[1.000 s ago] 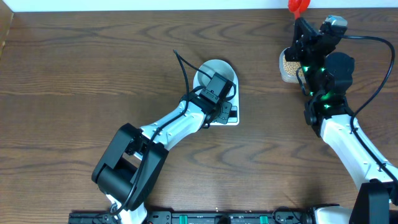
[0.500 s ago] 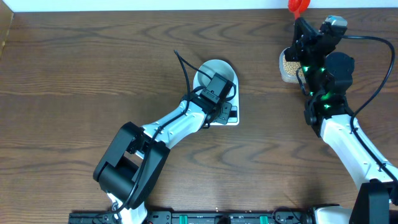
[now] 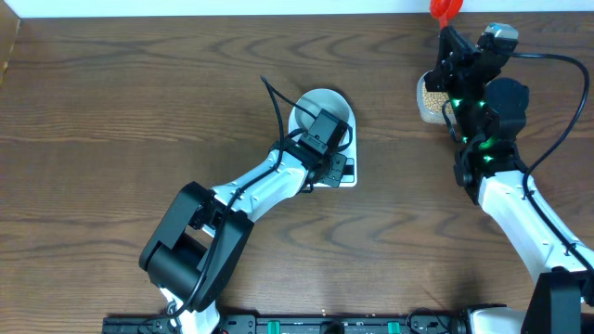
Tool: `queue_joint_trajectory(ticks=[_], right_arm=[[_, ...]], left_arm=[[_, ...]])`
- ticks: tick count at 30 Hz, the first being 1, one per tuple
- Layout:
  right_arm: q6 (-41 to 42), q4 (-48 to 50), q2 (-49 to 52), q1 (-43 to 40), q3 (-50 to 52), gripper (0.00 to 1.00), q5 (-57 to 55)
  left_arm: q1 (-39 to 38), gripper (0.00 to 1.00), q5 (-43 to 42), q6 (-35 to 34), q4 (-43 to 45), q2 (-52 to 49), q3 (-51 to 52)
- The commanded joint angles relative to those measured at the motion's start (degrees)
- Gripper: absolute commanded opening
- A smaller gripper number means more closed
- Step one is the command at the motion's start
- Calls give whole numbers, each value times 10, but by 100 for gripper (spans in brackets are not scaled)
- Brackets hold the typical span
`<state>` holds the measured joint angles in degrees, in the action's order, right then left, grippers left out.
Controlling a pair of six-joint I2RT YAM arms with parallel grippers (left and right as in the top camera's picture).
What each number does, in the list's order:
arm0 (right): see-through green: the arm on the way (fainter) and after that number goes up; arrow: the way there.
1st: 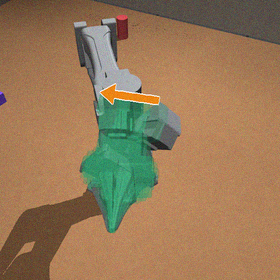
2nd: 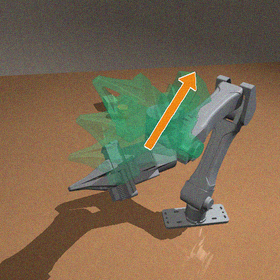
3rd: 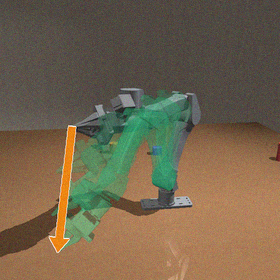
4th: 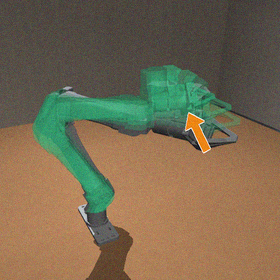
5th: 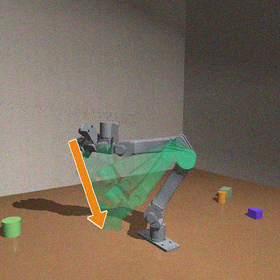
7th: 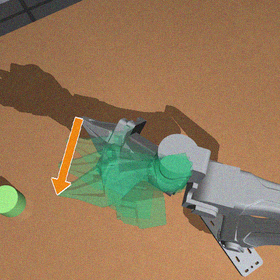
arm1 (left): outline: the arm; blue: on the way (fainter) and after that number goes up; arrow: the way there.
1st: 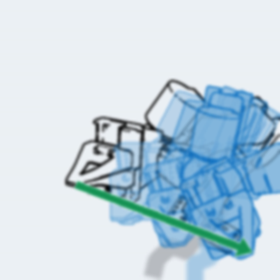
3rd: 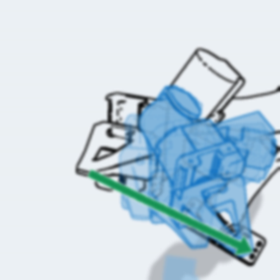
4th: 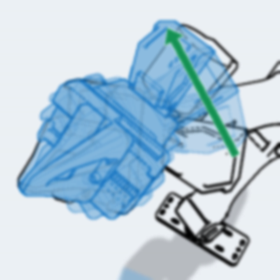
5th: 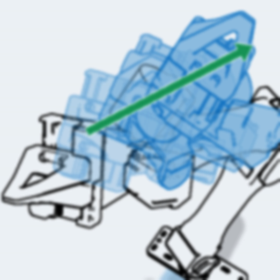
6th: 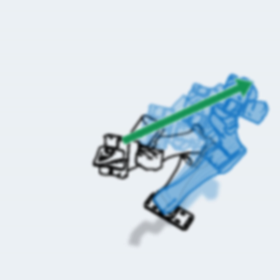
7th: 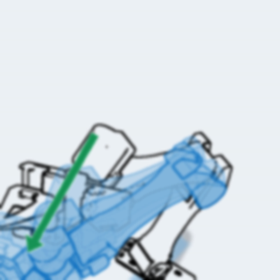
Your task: Scoop item into bowl and weigh 50g on scale
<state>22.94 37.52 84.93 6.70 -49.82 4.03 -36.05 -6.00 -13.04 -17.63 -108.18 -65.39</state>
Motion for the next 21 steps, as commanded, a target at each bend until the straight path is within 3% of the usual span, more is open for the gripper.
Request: queue_joint_trajectory(ticks=[1,21], right_arm=[[-10,1,5,-2,-8,1,-4],[-10,-5,5,-2,-8,1,-5]], left_arm=[[1,7,-4,10,-6,-12,3],[2,7,-4,3,-15,-36,10]])
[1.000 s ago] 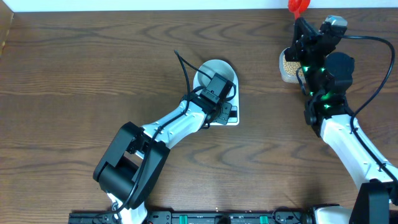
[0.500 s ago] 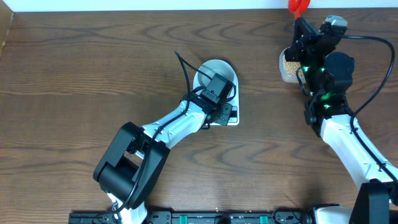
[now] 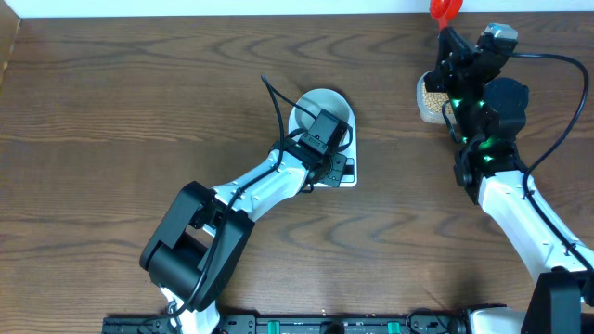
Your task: Scoop item into bowl and weigh 50g on scale
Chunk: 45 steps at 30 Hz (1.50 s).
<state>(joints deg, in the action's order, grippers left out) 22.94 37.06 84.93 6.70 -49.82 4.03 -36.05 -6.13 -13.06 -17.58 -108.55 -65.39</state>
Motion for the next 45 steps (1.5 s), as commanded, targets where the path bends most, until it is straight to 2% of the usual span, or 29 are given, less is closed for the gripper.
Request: queue_joint_trajectory(ticks=[1,5,13,16,23,30,33,37,45], right_arm=[[-10,-1,5,-2,-8,1,-4],[-10,0,5,-2,-8,1,-5],[-9,0,5,-3,-8,1,-19],[-9,0,5,-3,-8,1,-43],[-9,0,5,-3,-8,1,-86],[-9,0,34,-5,-28,1,-112],[-9,0,51,-4,-45,1,-110],[-9,0,65,-4,-66,1,-110],[-9,0,65,-4,-68,1,-74]], left_arm=[[2,7,-3,3,-26,-27,8],[1,7,-3,3,-64,12,2],[12,7,-2,3,-85,136,0],[29,7,31,3,-100,159,0],[63,7,73,4,-106,160,0],[80,7,73,3,-104,159,0],[77,7,66,-21,-106,155,0],[52,7,42,-42,-107,144,3],[-29,7,43,-42,-104,99,4]])
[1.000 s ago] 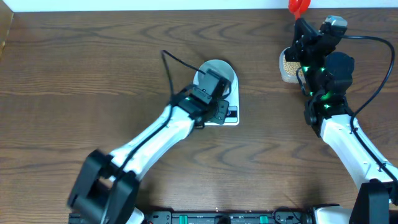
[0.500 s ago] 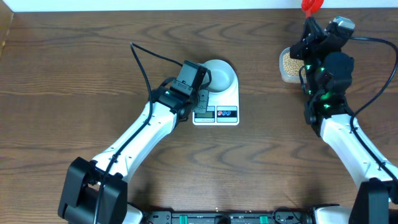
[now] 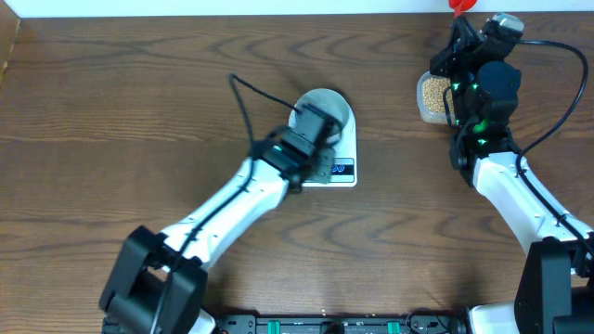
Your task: Scoop item into bowl and weigh 50g on scale
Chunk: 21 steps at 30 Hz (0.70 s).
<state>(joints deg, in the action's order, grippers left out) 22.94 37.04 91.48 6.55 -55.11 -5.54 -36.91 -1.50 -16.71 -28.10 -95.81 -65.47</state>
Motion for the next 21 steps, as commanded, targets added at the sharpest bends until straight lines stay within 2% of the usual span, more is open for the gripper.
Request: queue_joint_trajectory(ticks=[1,9,13,21], right_arm=[[-9,0,-1,-2,-15,1,24],[-9,0,-1,-2,-15,1,32],[-9,0,-1,-2,-15,1,41],[-10,0,-1,8,-15,1,47]], left_arm=[[-26,7,-4,-6,5,-40,5],[-28,7,-1,-7,66,-106,5],[-18,7,35,-7,82,-113,5],[-5,7,35,6,104,-114,5]])
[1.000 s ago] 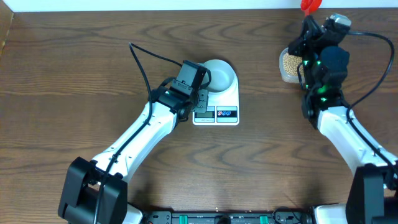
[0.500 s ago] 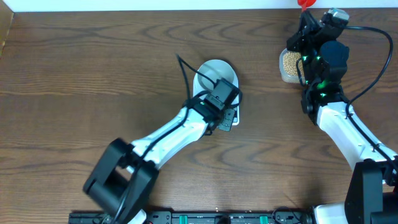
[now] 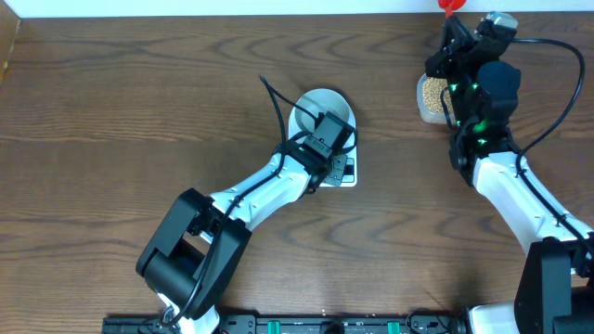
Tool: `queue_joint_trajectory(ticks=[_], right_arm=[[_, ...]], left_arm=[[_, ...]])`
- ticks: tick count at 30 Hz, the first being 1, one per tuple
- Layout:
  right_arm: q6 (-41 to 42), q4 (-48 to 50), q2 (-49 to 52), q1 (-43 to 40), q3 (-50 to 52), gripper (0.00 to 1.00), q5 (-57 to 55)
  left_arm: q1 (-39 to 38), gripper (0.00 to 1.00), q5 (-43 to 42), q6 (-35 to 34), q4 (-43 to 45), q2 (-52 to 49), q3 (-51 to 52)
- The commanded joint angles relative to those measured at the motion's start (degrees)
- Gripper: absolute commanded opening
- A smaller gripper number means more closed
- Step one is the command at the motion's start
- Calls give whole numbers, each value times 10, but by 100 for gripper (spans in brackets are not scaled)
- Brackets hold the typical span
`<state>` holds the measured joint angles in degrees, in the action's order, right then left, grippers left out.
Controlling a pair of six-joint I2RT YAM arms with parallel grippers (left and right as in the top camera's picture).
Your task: Scoop item into bowl and weigh 50g on scale
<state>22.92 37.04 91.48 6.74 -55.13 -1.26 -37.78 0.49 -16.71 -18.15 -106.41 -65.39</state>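
Note:
A white scale (image 3: 345, 119) with a round pan stands mid-table, and its display (image 3: 349, 170) is partly covered. My left gripper (image 3: 330, 139) hangs low over the scale; its fingers are hidden under the wrist, so their state does not show. No bowl can be made out under it. A clear container of tan grain (image 3: 431, 93) sits at the far right. My right gripper (image 3: 452, 28) is just beyond it at the table's far edge, shut on a red scoop (image 3: 450, 5) that is cut off by the frame's top.
The dark wooden table (image 3: 139, 111) runs wide to the left and in front of the scale. A black cable (image 3: 275, 97) loops off the left wrist. The right arm's cable (image 3: 566, 65) arcs along the right edge. A white wall borders the far side.
The left arm's elbow has come back to the right, and its gripper now covers part of the scale's display. The right gripper and red scoop sit slightly further left.
At the two oldest moments my left gripper lay over the scale while my right held the red scoop above the grain container. Then the left arm stretched out leftward, baring the display, and the scoop sat higher. Now the left arm is back in its first pose.

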Motion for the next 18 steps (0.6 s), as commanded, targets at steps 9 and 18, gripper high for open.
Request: queue_joint_trajectory(ticks=[9,18], right_arm=[[-9,-3,-1,9,-15,1,8],[-9,-7,-1,9,-15,1,10]], left_arm=[[1,7,0,32,4,-8,4],[1,7,-9,32,3,-12,5]])
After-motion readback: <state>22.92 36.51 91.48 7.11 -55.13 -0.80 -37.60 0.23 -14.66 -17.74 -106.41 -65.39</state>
